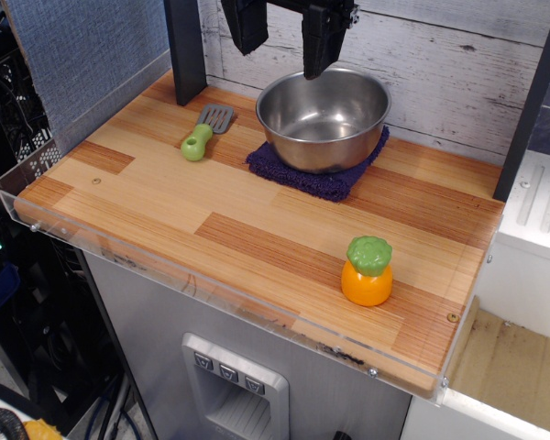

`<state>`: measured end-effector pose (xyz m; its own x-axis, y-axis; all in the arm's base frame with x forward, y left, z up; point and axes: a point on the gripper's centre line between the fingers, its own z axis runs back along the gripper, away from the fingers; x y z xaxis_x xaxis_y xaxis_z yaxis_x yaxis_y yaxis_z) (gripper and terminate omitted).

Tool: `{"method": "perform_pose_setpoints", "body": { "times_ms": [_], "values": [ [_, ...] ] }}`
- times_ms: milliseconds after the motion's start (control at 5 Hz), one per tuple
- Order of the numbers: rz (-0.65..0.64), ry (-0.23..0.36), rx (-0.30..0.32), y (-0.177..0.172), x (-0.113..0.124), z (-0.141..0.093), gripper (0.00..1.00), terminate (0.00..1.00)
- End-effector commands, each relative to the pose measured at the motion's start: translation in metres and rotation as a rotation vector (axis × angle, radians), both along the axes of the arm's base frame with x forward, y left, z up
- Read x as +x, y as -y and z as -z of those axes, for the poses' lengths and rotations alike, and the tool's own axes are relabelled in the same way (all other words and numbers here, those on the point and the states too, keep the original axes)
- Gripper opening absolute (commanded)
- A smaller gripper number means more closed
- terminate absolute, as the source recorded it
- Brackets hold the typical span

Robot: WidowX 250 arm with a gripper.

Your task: Place the metal bowl on top of the purple towle

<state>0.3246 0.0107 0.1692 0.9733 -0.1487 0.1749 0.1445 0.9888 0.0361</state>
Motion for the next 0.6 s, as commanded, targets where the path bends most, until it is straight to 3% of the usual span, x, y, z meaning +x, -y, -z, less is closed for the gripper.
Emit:
{"method": "perform_pose_setpoints", "body": {
  "times_ms": [0,200,400],
  "values": [
    [-0.004,0.056,0.003,-0.0010,-0.0106,-0.0183,1.00,0.00],
    [-0.004,0.056,0.003,-0.0010,-0.0106,-0.0183,1.00,0.00],
    [-0.004,0.056,0.003,-0.0010,-0.0106,-0.0183,1.00,1.00]
  ]
}}
